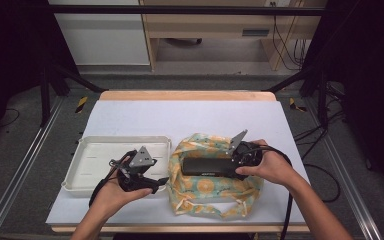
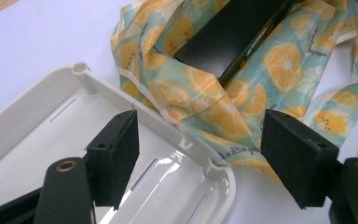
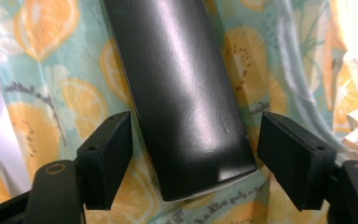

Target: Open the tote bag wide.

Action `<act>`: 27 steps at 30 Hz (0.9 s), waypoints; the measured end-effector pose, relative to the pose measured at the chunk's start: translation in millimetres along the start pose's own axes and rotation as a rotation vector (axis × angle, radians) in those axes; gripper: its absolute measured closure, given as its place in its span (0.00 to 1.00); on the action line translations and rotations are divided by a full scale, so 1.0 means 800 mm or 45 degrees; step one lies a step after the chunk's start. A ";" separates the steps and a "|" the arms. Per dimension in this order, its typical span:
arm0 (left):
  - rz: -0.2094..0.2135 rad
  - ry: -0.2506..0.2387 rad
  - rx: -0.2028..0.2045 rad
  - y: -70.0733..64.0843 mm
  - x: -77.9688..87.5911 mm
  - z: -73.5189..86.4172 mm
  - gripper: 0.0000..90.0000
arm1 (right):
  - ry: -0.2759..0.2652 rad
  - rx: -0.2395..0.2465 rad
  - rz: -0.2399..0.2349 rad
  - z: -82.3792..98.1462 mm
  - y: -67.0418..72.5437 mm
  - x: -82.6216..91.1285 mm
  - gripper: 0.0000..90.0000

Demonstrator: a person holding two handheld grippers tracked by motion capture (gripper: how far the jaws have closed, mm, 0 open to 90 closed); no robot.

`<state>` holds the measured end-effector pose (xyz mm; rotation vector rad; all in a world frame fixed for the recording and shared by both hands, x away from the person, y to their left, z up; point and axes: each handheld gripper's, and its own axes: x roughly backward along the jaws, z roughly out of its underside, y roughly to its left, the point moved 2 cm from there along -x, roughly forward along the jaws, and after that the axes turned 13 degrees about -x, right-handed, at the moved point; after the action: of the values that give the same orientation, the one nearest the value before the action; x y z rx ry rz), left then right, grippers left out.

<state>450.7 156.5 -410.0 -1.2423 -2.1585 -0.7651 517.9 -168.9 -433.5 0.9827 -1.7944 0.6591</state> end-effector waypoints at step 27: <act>-0.003 0.030 0.012 0.007 0.002 0.009 0.32 | 0.058 0.141 -0.087 0.005 -0.008 -0.024 0.46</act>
<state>453.8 164.5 -413.0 -1.2202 -2.1422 -0.7660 525.5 -169.1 -453.0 1.0895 -1.6917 0.7388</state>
